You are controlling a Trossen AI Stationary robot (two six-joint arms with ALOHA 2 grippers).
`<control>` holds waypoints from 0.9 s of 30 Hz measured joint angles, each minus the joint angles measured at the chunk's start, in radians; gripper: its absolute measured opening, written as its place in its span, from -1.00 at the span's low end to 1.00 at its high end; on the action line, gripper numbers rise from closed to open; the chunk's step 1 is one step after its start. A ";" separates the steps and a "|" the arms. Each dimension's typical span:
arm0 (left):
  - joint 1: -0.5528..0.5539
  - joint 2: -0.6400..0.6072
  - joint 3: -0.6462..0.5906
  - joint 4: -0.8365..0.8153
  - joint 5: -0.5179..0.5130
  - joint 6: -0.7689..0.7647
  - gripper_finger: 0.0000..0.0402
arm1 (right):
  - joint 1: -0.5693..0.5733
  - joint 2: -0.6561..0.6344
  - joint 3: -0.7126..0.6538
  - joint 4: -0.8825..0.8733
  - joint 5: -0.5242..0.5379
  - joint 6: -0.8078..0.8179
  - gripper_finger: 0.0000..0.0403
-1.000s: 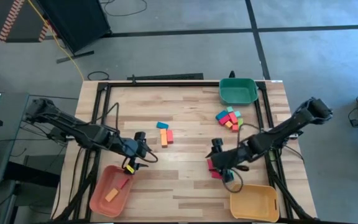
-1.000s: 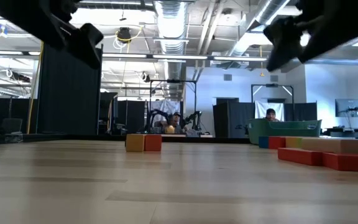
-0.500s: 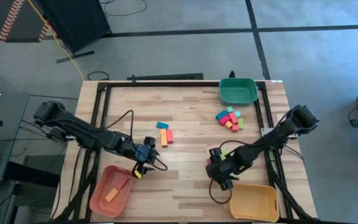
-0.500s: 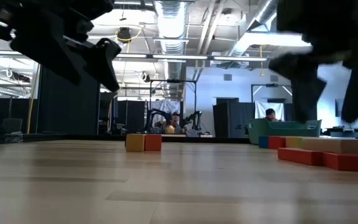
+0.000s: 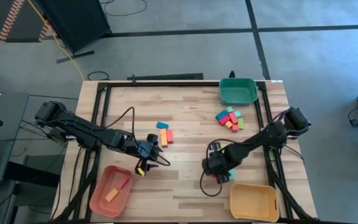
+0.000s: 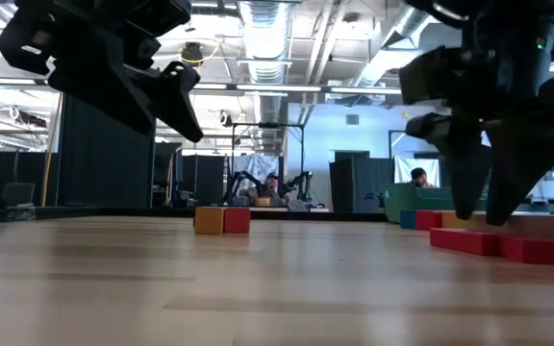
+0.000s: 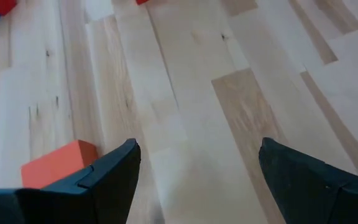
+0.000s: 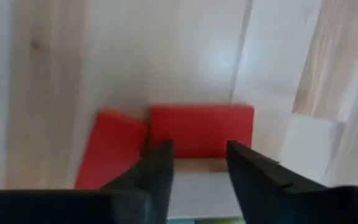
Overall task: Sort blocks by size
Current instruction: Put the medium red rectangular block into the orange bin
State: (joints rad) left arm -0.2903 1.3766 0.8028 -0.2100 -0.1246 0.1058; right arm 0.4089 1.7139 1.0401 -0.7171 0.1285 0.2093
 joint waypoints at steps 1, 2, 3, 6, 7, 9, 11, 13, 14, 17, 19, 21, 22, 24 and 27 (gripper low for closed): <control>0.003 0.000 0.000 0.001 0.000 0.003 0.56 | -0.002 0.006 0.000 -0.008 0.000 -0.001 -0.23; 0.006 0.000 0.000 0.002 0.000 0.006 0.56 | -0.005 0.011 0.000 -0.012 -0.001 -0.005 -0.29; 0.009 0.000 0.000 0.002 0.000 0.009 0.56 | -0.006 0.021 0.000 -0.010 -0.005 -0.012 -0.35; 0.017 0.000 0.000 0.003 0.000 0.019 0.56 | -0.006 0.039 0.002 0.005 -0.017 -0.032 -0.45; 0.018 0.000 0.000 0.003 0.000 0.023 0.56 | -0.006 0.047 0.004 0.007 -0.017 -0.035 -0.46; 0.023 0.000 0.000 0.004 0.000 0.031 0.56 | -0.010 0.057 0.005 0.022 -0.017 -0.042 -0.47; 0.026 0.000 0.000 0.013 0.000 0.033 0.56 | -0.018 0.064 0.005 0.060 -0.017 -0.042 -0.48; 0.031 0.000 0.000 0.028 0.000 0.038 0.56 | -0.027 0.061 0.007 0.116 -0.017 -0.045 -0.48; 0.033 0.000 0.000 0.038 0.000 0.042 0.56 | -0.031 0.062 0.012 0.140 -0.019 -0.052 -0.48; 0.038 0.000 0.000 0.060 0.000 0.056 0.56 | -0.041 0.070 0.050 0.160 -0.019 -0.084 -0.48; 0.039 0.000 0.000 0.079 0.000 0.066 0.56 | -0.049 0.069 0.077 0.163 -0.007 -0.101 -0.48; 0.039 0.000 0.000 0.106 0.007 0.082 0.56 | -0.056 0.067 0.100 0.170 -0.006 -0.111 -0.48; 0.039 0.000 0.000 0.121 0.016 0.091 0.56 | -0.058 0.067 0.109 0.168 -0.005 -0.113 -0.48; 0.039 0.000 0.000 0.157 0.018 0.114 0.56 | -0.059 0.067 0.122 0.162 -0.003 -0.113 -0.48; 0.045 0.000 0.000 0.202 0.052 0.158 0.56 | -0.054 0.067 0.145 0.112 0.001 -0.077 -0.48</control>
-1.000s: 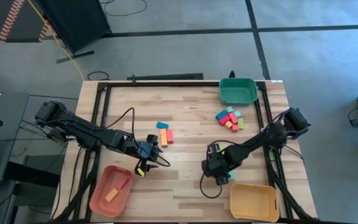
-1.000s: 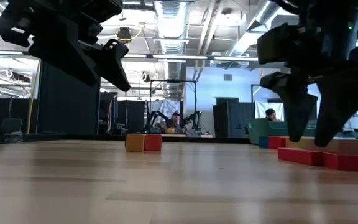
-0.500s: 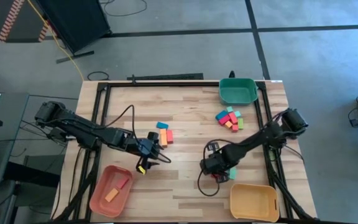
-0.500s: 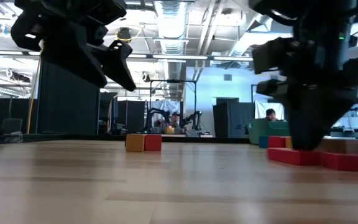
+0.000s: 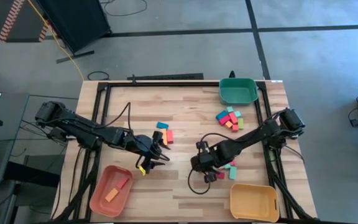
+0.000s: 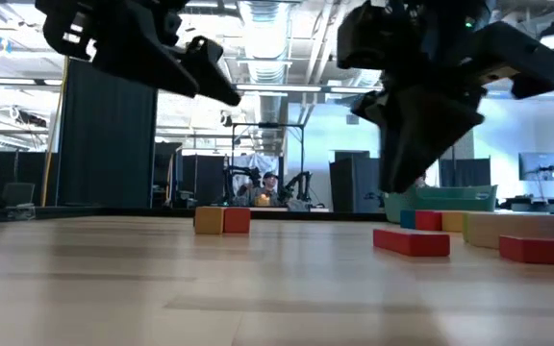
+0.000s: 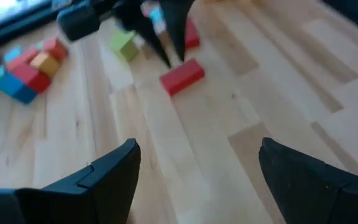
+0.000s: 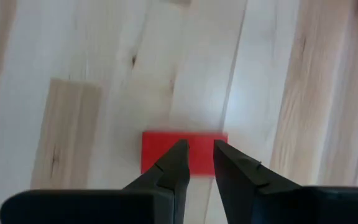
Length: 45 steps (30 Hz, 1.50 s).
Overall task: Sort blocks by size
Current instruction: Put the medium red rectangular block into the orange bin
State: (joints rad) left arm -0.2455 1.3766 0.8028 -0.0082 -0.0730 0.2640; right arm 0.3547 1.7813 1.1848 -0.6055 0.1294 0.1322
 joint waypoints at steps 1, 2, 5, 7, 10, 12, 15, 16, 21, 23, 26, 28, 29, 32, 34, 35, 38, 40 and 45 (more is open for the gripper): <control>0.005 0.000 0.000 0.011 0.017 0.009 0.56 | 0.004 0.000 0.010 -0.036 0.000 0.024 -0.48; 0.012 0.000 0.000 0.019 0.032 0.017 0.56 | 0.011 0.000 0.021 -0.073 0.000 0.048 -0.48; 0.041 0.026 0.000 0.051 0.072 0.043 0.53 | 0.043 0.000 0.064 -0.162 0.000 0.117 -0.48; 0.059 0.060 -0.001 0.071 0.100 0.057 0.52 | 0.073 0.000 0.090 -0.201 0.001 0.156 -0.48; 0.083 0.127 0.000 0.137 0.156 0.083 0.50 | 0.116 -0.001 0.133 -0.231 0.001 0.210 -0.48; 0.093 0.179 0.017 0.154 0.179 0.110 0.50 | 0.144 -0.002 0.155 -0.249 0.001 0.241 -0.48; 0.103 0.252 0.070 0.155 0.202 0.154 0.50 | 0.181 -0.002 0.184 -0.282 0.001 0.292 -0.48; 0.106 0.276 0.093 0.156 0.208 0.170 0.50 | 0.192 -0.002 0.194 -0.291 0.001 0.311 -0.48; 0.124 0.409 0.234 0.062 0.293 0.234 0.50 | 0.238 -0.002 0.227 -0.325 0.003 0.387 -0.48; 0.130 0.462 0.299 0.019 0.312 0.260 0.50 | 0.254 -0.002 0.235 -0.334 0.003 0.413 -0.48; 0.139 0.536 0.392 -0.044 0.332 0.301 0.50 | 0.274 -0.002 0.241 -0.341 0.004 0.446 -0.48; 0.144 0.581 0.450 -0.073 0.343 0.329 0.50 | 0.286 -0.002 0.242 -0.347 0.004 0.472 -0.48; 0.147 0.603 0.480 -0.084 0.357 0.342 0.50 | 0.292 -0.003 0.242 -0.356 0.004 0.485 -0.48; 0.156 0.660 0.559 -0.117 0.394 0.372 0.50 | 0.311 -0.003 0.242 -0.386 0.004 0.527 -0.48; 0.161 0.695 0.609 -0.133 0.415 0.394 0.50 | 0.327 -0.003 0.242 -0.390 0.004 0.550 -0.48; 0.164 0.713 0.631 -0.147 0.425 0.406 0.50 | 0.336 -0.003 0.242 -0.390 0.004 0.559 -0.48; 0.173 0.764 0.697 -0.172 0.462 0.436 0.50 | 0.364 -0.003 0.242 -0.390 0.004 0.589 -0.48; 0.176 0.801 0.740 -0.193 0.467 0.456 0.50 | 0.383 -0.003 0.242 -0.393 0.004 0.616 -0.48; 0.181 0.883 0.820 -0.224 0.468 0.490 0.50 | 0.436 -0.003 0.242 -0.397 0.010 0.679 -0.48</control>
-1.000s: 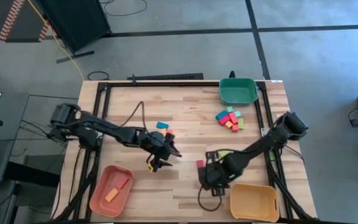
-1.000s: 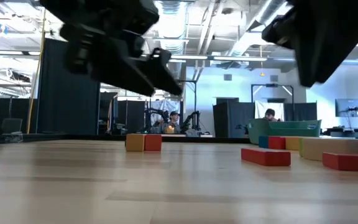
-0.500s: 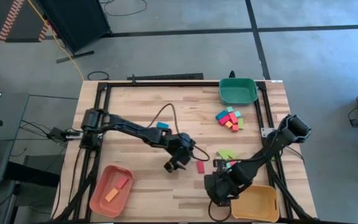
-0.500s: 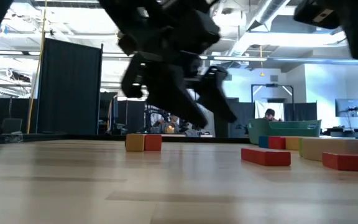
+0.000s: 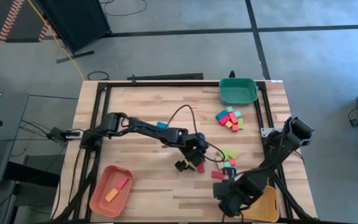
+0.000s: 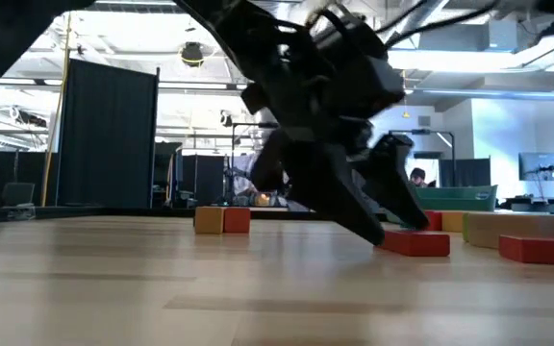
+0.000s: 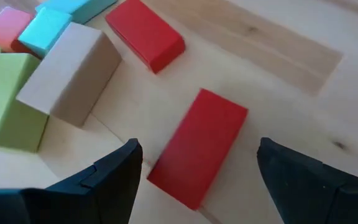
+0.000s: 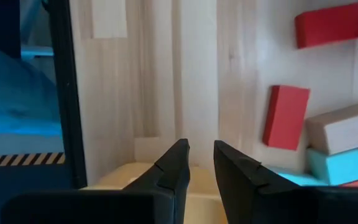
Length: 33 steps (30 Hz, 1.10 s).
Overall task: Sort blocks by size
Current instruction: Put the medium red rectangular block into the orange bin
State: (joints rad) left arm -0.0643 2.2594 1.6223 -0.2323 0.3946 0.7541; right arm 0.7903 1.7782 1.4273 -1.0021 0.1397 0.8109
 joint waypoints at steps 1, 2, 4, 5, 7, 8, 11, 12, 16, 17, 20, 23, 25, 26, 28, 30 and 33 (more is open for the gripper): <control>0.000 0.009 0.008 -0.010 0.000 0.007 0.50 | 0.008 0.000 0.000 -0.001 0.008 0.011 -0.48; 0.000 0.018 0.018 -0.013 0.003 0.013 0.50 | 0.017 0.000 0.000 -0.003 0.022 0.025 -0.48; 0.000 0.021 0.028 -0.029 0.005 0.033 0.50 | 0.033 0.000 0.000 -0.007 0.043 0.043 -0.49; 0.000 0.020 0.030 -0.036 0.007 0.044 0.48 | 0.038 0.000 0.000 -0.011 0.049 0.050 -0.49; 0.000 0.020 0.030 -0.049 0.015 0.060 0.44 | 0.045 0.000 0.000 -0.015 0.061 0.058 -0.49; 0.000 0.020 0.030 -0.053 0.017 0.063 0.41 | 0.047 0.000 0.000 -0.018 0.070 0.061 -0.49; 0.001 0.019 0.031 -0.083 0.020 0.079 0.27 | 0.047 0.000 0.000 -0.017 0.076 0.061 -0.49; 0.001 0.020 0.032 -0.096 0.021 0.087 0.21 | 0.045 0.000 0.000 -0.017 0.076 0.061 -0.49; 0.000 0.030 0.034 -0.130 0.030 0.092 0.02 | 0.036 0.000 0.000 -0.018 0.077 0.059 -0.49; -0.001 0.030 0.035 -0.141 0.030 0.091 -0.02 | 0.031 0.000 0.000 -0.019 0.077 0.057 -0.49; -0.001 0.030 0.035 -0.157 0.028 0.068 -0.16 | 0.023 0.000 0.000 -0.019 0.080 0.049 -0.49; -0.001 0.030 0.034 -0.158 0.027 0.041 -0.29 | 0.013 0.000 0.000 -0.021 0.080 0.047 -0.49; -0.001 0.030 0.034 -0.161 0.025 0.030 -0.36 | 0.010 0.000 0.000 -0.025 0.080 0.046 -0.49; -0.001 0.030 0.034 -0.164 0.025 0.024 -0.36 | 0.008 0.000 0.000 -0.025 0.080 0.046 -0.49; -0.001 0.030 0.034 -0.172 0.023 0.012 -0.36 | 0.006 0.000 0.000 -0.023 0.080 0.046 -0.49; -0.001 0.021 0.033 -0.200 0.019 0.005 -0.36 | 0.006 0.000 0.000 -0.024 0.080 0.046 -0.49; 0.001 -0.004 0.032 -0.278 0.001 0.011 -0.36 | 0.006 0.000 0.000 -0.025 0.080 0.045 -0.49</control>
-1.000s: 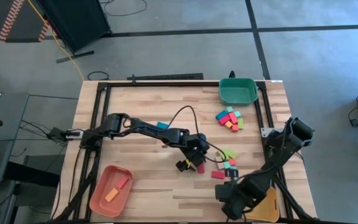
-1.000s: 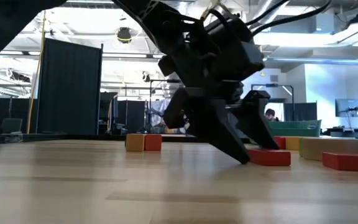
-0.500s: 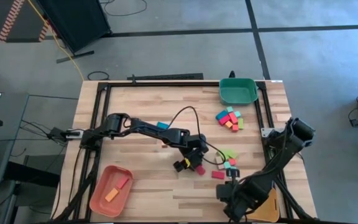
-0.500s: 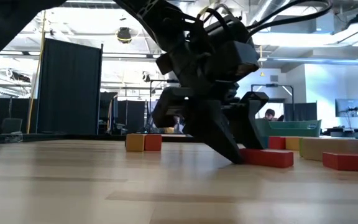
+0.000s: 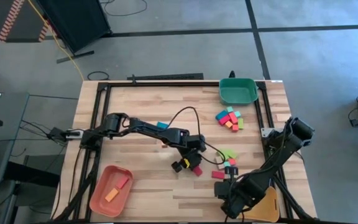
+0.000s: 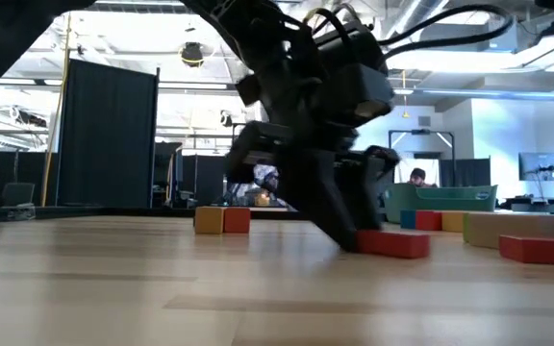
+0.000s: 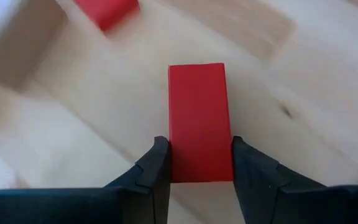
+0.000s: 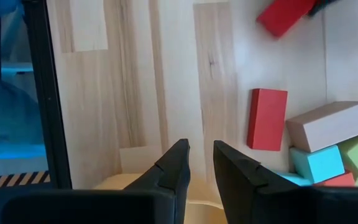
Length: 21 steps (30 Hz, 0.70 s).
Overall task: Sort blocks by size
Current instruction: Put the medium red rectangular block into the orange bin
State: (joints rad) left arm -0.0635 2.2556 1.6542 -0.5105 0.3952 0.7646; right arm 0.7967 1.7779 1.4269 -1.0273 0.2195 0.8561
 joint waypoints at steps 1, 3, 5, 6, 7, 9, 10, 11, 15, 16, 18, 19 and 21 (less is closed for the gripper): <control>0.000 -0.010 -0.001 -0.035 -0.007 0.008 -0.36 | 0.000 0.000 0.000 -0.003 0.000 0.000 -0.49; 0.000 -0.038 -0.004 -0.110 -0.025 0.023 -0.36 | 0.000 0.000 0.000 -0.012 0.004 -0.008 -0.49; 0.000 -0.076 -0.006 -0.186 -0.037 0.024 -0.36 | -0.001 0.000 -0.001 -0.013 0.019 -0.031 -0.49; 0.001 -0.094 -0.006 -0.224 -0.041 0.022 -0.36 | -0.004 0.000 -0.001 -0.012 0.022 -0.045 -0.49; 0.001 -0.118 -0.006 -0.258 -0.049 0.020 -0.36 | -0.008 0.000 -0.001 -0.013 0.023 -0.057 -0.49; -0.003 -0.161 -0.005 -0.328 -0.063 0.008 -0.36 | -0.023 0.000 -0.001 -0.015 0.025 -0.079 -0.49; -0.006 -0.184 -0.006 -0.364 -0.072 -0.001 -0.36 | -0.033 0.000 -0.001 -0.015 0.026 -0.091 -0.49; -0.010 -0.204 -0.010 -0.395 -0.080 -0.009 -0.36 | -0.042 0.000 -0.001 -0.016 0.027 -0.103 -0.49; -0.035 -0.282 -0.011 -0.511 -0.103 -0.058 -0.36 | -0.084 0.000 -0.001 -0.022 0.028 -0.149 -0.49; -0.044 -0.303 -0.011 -0.536 -0.111 -0.072 -0.36 | -0.093 0.000 -0.001 -0.025 0.028 -0.160 -0.49; -0.064 -0.341 -0.010 -0.594 -0.132 -0.104 -0.36 | -0.109 0.001 -0.003 -0.034 0.028 -0.184 -0.49; -0.075 -0.357 -0.010 -0.620 -0.142 -0.122 -0.36 | -0.116 0.001 -0.011 -0.034 0.028 -0.195 -0.49; -0.098 -0.389 -0.010 -0.677 -0.165 -0.161 -0.36 | -0.128 0.001 -0.030 -0.034 0.028 -0.208 -0.49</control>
State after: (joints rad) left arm -0.1619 1.8669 1.6440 -1.1876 0.2297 0.6038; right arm 0.6685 1.7793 1.3973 -1.0615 0.2474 0.6477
